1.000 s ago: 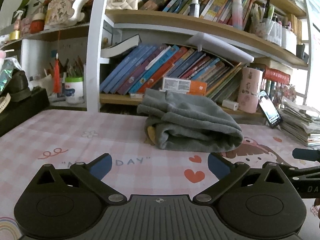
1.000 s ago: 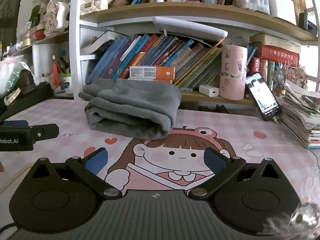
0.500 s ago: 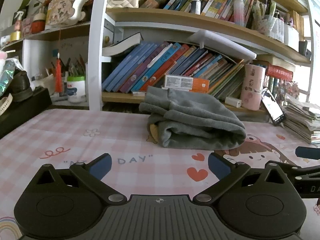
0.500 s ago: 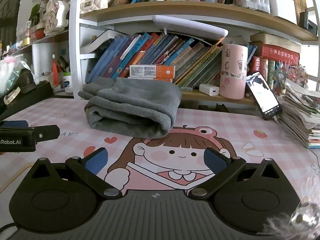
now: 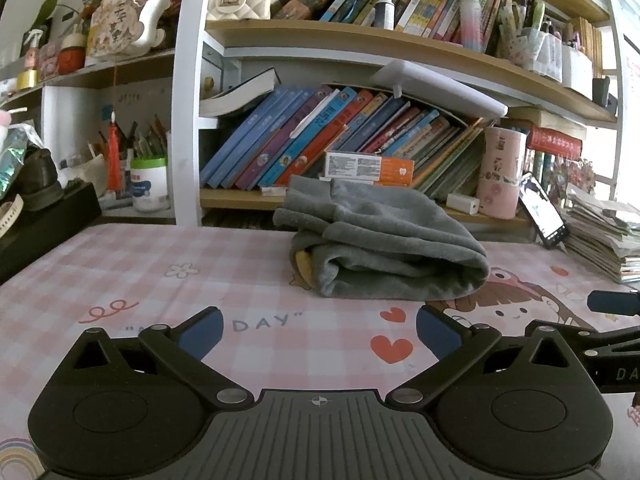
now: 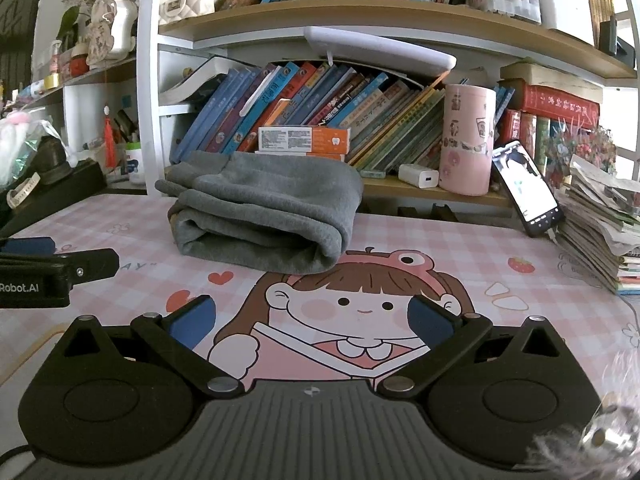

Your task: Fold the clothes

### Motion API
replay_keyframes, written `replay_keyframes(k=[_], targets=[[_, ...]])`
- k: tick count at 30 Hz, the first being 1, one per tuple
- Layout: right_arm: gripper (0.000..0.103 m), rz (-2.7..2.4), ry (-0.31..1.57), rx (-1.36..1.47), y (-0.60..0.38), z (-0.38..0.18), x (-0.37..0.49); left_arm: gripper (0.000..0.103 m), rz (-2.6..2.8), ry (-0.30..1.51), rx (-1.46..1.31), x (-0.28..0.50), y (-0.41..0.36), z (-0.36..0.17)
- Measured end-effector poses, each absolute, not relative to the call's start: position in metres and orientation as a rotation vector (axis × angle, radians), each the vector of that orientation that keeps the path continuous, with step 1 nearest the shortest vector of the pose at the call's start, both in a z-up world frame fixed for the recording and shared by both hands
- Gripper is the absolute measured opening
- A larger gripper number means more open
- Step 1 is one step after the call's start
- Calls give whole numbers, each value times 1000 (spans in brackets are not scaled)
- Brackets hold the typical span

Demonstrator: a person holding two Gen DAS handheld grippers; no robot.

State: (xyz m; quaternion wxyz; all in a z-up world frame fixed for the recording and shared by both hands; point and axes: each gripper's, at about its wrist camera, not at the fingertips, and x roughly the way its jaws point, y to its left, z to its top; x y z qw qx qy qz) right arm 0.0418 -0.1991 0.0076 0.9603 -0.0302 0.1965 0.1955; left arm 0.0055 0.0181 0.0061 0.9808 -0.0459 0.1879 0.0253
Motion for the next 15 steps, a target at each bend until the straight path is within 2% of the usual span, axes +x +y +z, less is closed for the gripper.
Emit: replay_keyframes(k=[15], targets=[[103, 396, 402, -65, -198, 7, 42, 103, 34, 369, -85, 5, 16, 5]])
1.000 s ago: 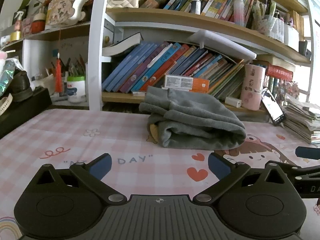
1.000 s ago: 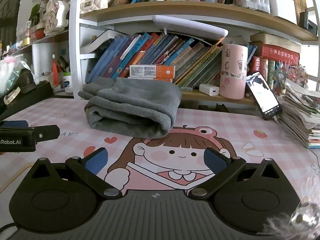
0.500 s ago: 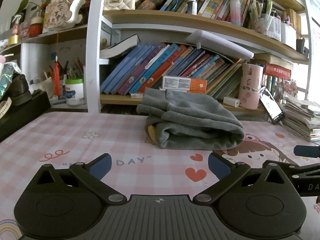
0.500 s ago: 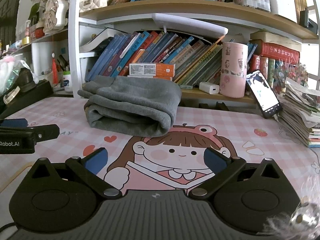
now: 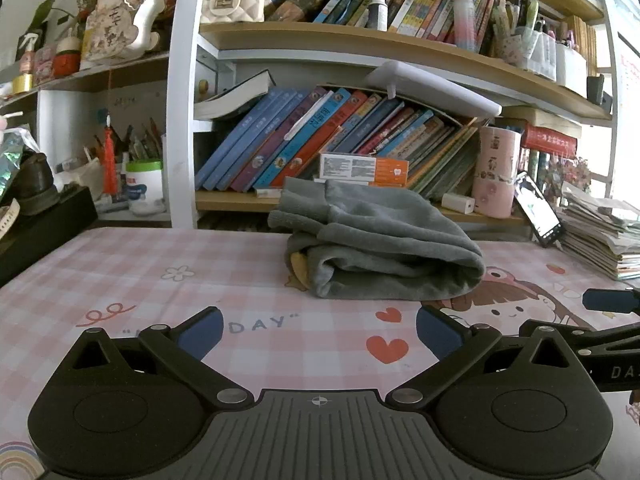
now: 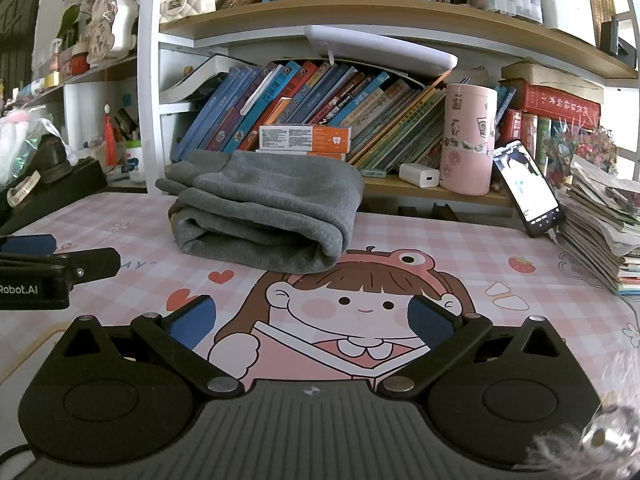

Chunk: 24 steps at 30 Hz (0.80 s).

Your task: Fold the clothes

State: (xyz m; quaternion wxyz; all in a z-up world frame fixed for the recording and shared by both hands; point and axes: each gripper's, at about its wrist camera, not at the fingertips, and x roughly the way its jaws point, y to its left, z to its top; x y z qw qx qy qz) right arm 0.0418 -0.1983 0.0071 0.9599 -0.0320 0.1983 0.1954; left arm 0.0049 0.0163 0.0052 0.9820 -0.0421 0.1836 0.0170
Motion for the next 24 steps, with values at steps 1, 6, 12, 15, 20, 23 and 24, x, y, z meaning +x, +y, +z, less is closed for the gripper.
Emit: replay_keyframes(k=[1, 6, 12, 15, 20, 23, 24], targets=[[103, 396, 402, -65, -198, 7, 42, 103, 33, 369, -84, 5, 16, 5], [103, 395, 403, -66, -198, 7, 42, 103, 26, 368, -79, 5, 16, 5], [103, 396, 403, -68, -198, 6, 41, 103, 18, 364, -67, 4, 14, 4], [103, 396, 403, -69, -197, 6, 42, 103, 19, 365, -70, 5, 14, 4], [103, 396, 404, -70, -197, 6, 42, 103, 20, 363, -65, 4, 13, 4], [103, 398, 404, -72, -197, 6, 42, 103, 19, 360, -66, 3, 13, 3], [103, 399, 404, -73, -197, 6, 42, 103, 20, 360, -68, 3, 14, 3]])
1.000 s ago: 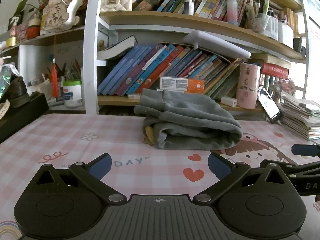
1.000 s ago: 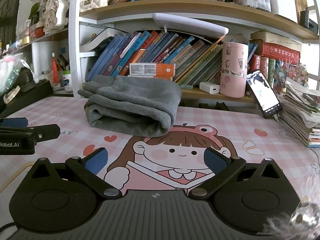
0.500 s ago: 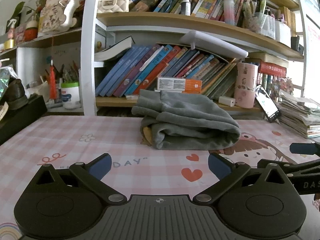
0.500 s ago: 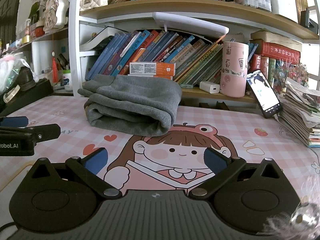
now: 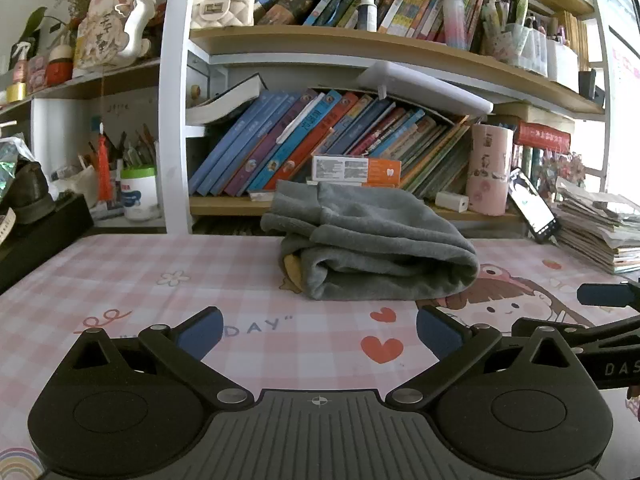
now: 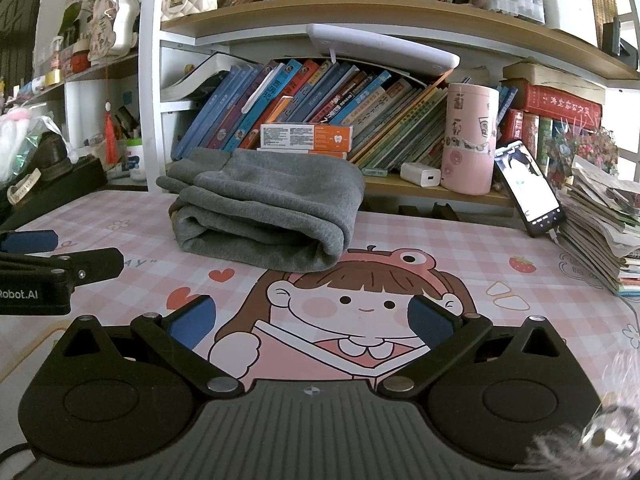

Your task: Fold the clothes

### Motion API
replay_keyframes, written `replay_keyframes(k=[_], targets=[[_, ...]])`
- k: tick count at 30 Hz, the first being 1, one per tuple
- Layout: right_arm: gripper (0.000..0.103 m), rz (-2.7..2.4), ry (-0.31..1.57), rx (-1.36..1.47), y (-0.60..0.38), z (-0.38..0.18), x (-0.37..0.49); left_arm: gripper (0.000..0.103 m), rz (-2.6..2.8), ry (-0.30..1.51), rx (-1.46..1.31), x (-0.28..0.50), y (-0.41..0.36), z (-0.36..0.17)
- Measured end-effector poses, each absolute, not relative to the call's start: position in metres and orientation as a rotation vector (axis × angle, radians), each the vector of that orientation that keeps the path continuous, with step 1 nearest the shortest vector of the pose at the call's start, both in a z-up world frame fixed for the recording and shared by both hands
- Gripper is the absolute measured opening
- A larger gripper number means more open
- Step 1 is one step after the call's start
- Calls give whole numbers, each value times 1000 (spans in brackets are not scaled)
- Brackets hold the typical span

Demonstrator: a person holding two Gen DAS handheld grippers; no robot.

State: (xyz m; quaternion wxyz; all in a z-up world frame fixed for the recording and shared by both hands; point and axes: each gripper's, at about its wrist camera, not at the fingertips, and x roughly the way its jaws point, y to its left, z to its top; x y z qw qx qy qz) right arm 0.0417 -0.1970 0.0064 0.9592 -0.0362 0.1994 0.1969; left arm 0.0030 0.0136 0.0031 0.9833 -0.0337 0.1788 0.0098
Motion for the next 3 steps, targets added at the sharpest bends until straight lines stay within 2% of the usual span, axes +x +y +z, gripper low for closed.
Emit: replay_keyframes(k=[3], targets=[[103, 401, 405, -76, -197, 6, 42, 103, 23, 361, -68, 3, 14, 3]])
